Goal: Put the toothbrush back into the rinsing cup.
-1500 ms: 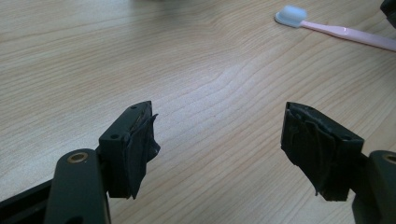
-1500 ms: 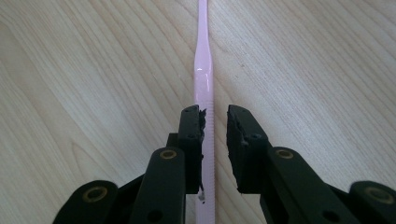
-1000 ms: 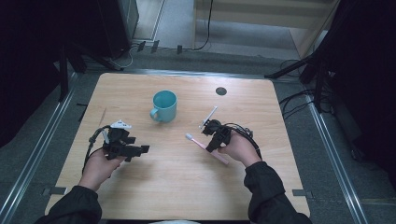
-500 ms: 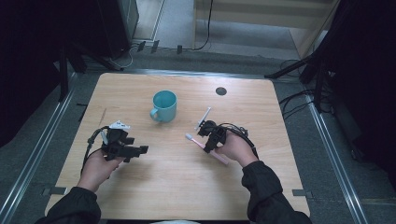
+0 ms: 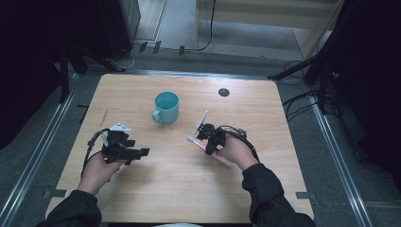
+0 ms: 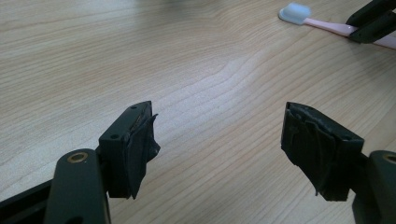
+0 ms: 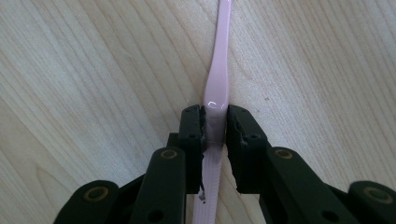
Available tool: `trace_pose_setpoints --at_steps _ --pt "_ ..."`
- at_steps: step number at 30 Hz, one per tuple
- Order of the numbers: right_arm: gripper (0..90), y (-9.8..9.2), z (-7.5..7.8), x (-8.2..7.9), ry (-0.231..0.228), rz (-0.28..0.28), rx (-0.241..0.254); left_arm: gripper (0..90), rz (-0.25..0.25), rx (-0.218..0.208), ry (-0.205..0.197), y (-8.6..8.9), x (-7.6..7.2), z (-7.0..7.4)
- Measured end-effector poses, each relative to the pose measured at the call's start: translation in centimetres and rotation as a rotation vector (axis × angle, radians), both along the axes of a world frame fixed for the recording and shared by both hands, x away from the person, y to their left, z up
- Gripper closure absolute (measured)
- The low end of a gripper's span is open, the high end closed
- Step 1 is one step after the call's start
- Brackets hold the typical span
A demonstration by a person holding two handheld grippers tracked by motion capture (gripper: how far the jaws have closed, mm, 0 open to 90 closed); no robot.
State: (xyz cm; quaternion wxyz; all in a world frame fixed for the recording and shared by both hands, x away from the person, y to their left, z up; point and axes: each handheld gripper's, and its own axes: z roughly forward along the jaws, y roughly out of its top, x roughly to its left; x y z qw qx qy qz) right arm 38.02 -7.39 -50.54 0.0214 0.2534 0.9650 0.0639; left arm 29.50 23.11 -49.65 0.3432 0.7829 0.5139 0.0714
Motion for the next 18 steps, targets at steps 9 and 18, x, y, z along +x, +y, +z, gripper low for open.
trace_pose_setpoints --at_steps 9,18 --pt "77.9 0.28 -0.01 0.02 -0.005 -0.007 -0.007 25.7 0.000 -0.001 0.002 0.00 0.01 -0.02" --pt "78.9 0.23 0.01 0.06 -0.006 -0.011 -0.001 25.6 -0.001 -0.003 0.001 0.00 0.01 -0.02"
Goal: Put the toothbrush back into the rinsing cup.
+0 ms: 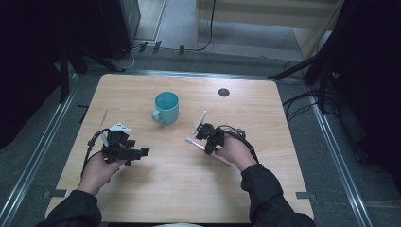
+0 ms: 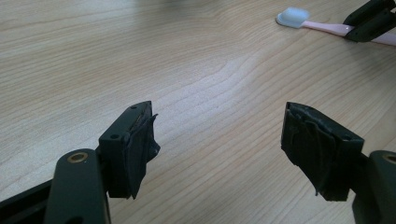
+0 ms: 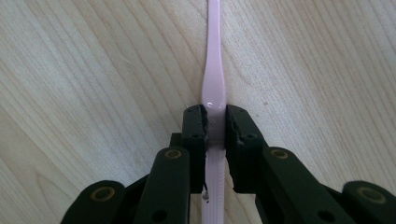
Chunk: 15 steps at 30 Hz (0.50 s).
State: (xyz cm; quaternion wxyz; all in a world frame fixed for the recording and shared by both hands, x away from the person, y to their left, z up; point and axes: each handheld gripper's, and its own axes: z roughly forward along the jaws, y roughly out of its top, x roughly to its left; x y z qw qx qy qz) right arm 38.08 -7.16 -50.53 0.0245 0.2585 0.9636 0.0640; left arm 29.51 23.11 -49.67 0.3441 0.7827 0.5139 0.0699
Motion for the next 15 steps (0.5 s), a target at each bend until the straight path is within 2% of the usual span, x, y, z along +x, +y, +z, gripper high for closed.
trace_pose_setpoints --at_steps 15 --pt "79.0 -0.38 0.02 0.23 0.012 -0.018 0.008 25.7 -0.006 0.001 0.008 -0.05 0.06 -0.07"
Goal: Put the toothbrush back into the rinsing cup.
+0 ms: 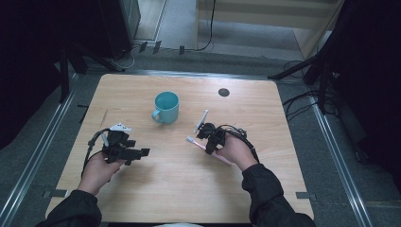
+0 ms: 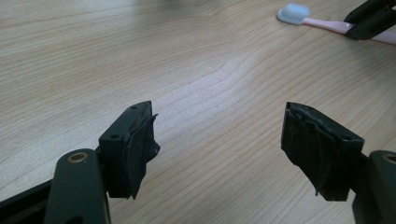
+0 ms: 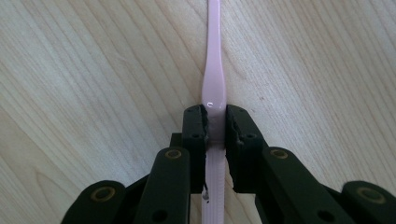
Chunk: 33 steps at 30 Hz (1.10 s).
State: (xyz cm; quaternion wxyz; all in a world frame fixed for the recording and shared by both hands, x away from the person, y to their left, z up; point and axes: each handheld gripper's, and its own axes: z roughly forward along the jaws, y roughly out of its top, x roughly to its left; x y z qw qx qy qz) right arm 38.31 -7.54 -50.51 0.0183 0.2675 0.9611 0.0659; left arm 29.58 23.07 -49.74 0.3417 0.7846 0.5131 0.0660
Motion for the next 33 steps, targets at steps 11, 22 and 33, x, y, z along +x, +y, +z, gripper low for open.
trace_pose_setpoints --at_steps 11,22,33 --pt "79.0 -0.3 0.5 -0.1 0.010 -0.010 0.009 25.7 -0.002 -0.001 0.001 0.0 0.0 0.0" --pt "78.9 -0.9 2.0 -0.4 -0.009 -0.022 0.047 25.7 -0.005 0.000 0.002 0.0 0.1 0.0" --pt "79.0 -1.8 3.8 -0.7 -0.033 -0.036 0.156 25.6 -0.003 -0.002 0.002 0.0 0.1 0.0"
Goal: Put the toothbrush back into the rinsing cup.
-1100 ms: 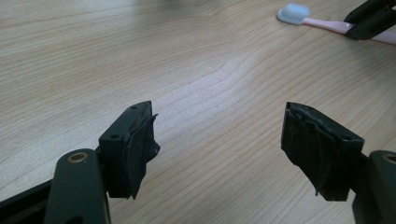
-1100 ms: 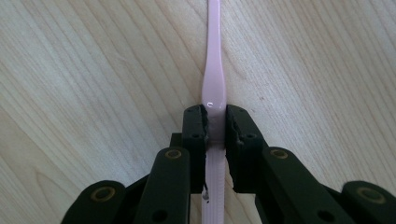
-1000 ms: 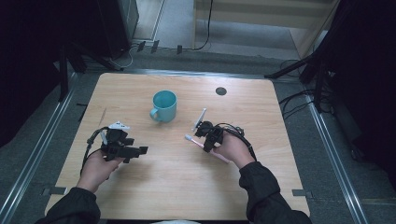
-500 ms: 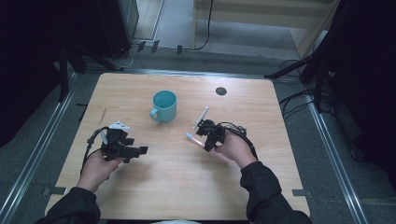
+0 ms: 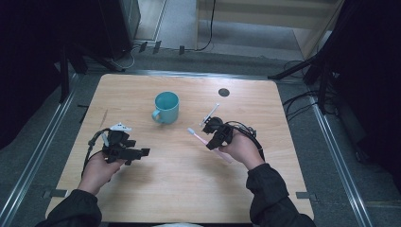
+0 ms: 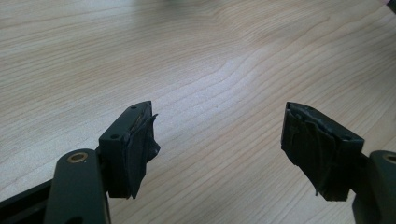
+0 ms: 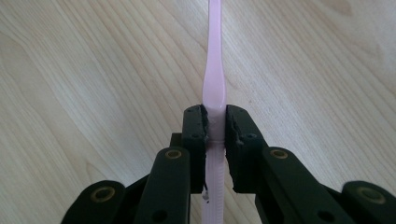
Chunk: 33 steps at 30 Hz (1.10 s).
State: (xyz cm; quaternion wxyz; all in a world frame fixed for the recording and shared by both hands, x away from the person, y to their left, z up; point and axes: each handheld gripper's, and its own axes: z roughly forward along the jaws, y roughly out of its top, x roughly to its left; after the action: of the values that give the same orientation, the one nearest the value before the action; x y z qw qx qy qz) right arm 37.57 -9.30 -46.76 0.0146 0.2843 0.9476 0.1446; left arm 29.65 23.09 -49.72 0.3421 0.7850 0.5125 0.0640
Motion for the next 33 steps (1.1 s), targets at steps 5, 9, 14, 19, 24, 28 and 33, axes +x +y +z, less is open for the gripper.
trace_pose_setpoints --at_steps 5,9,14,19,24,28,33 --pt "78.9 -0.3 0.8 -0.2 -0.024 -0.008 0.061 25.6 0.000 -0.001 -0.001 0.0 0.0 0.0" --pt "79.0 -0.4 0.9 -0.2 -0.028 -0.011 0.076 25.6 0.002 -0.002 -0.002 0.0 0.0 0.0" --pt "78.9 -0.6 1.2 -0.2 -0.054 -0.017 0.106 25.6 0.003 -0.004 -0.004 0.0 0.0 0.1" --pt "79.0 -0.8 1.7 -0.3 -0.071 -0.031 0.145 25.6 0.003 -0.004 -0.006 0.1 0.0 0.1" --pt "79.0 -1.0 1.9 -0.3 -0.091 -0.046 0.189 25.6 0.003 -0.004 -0.005 0.1 0.0 0.1" --pt "78.9 -1.2 2.0 -0.3 -0.098 -0.049 0.218 25.6 0.003 -0.004 -0.005 0.1 0.0 0.1" --pt "79.0 -1.3 1.9 -0.3 -0.109 -0.062 0.232 25.5 -0.003 0.000 -0.004 0.0 0.0 0.1"
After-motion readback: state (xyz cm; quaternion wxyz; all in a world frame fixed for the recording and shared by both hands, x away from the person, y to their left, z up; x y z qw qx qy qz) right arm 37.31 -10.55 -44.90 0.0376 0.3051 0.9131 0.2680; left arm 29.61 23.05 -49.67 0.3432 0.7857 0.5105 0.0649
